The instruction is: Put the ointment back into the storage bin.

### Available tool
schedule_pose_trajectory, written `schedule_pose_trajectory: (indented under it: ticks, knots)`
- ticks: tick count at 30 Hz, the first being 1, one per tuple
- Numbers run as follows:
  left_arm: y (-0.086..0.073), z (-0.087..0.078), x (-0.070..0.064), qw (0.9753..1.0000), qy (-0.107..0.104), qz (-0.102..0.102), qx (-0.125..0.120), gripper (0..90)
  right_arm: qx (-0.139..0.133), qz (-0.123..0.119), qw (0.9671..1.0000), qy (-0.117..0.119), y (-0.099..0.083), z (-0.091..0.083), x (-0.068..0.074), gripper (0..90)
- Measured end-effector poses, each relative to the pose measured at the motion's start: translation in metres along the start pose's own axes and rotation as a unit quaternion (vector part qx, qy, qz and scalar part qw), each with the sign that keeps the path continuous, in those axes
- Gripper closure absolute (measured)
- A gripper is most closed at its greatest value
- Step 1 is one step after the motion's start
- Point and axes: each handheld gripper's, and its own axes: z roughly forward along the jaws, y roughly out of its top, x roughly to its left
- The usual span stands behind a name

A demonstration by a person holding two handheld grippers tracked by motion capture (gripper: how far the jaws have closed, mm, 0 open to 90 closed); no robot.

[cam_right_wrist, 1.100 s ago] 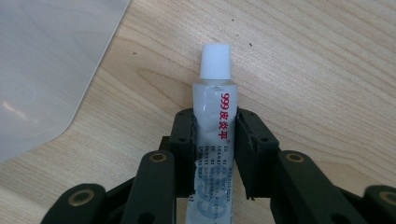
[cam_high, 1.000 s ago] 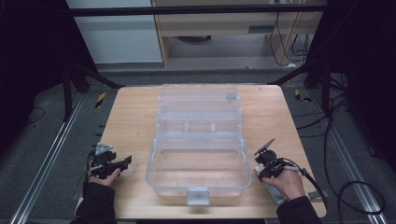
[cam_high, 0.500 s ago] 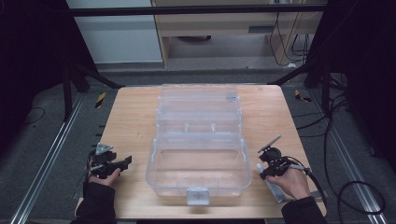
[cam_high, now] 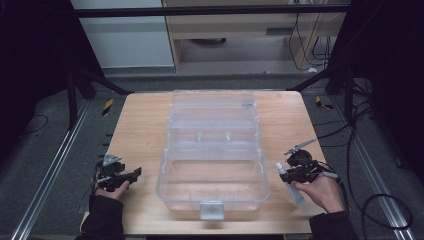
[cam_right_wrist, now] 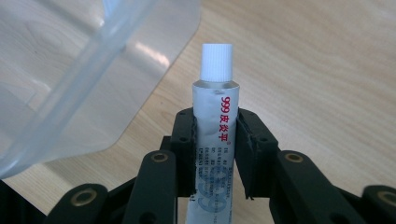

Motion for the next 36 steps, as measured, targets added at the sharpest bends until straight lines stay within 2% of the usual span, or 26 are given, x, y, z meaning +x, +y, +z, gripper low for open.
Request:
schedule_pose_trajectory:
  ticks: [3, 14, 19, 29, 36]
  knots:
    - [0.0, 0.0, 0.0, 1.0, 0.0, 0.0, 0.002, 29.4, -0.02, -0.002, 0.9998, 0.002, 0.003, -0.005, -0.001, 70.1]
    - [0.0, 0.001, 0.0, 1.0, -0.002, 0.002, 0.004, 29.5, -0.063, -0.011, 0.9979, 0.008, 0.018, -0.028, 0.002, 70.1]
    - [0.0, 0.001, 0.0, 1.0, -0.003, 0.002, 0.006, 29.5, -0.083, -0.032, 0.996, 0.013, 0.028, -0.043, 0.005, 70.1]
    - [0.0, 0.002, 0.0, 0.9999, -0.004, 0.004, 0.009, 29.5, -0.097, -0.094, 0.9905, 0.026, 0.053, -0.059, 0.02, 70.1]
    - [0.0, 0.003, 0.0, 0.9999, -0.005, 0.004, 0.01, 29.5, -0.103, -0.144, 0.9833, 0.04, 0.072, -0.066, 0.035, 70.1]
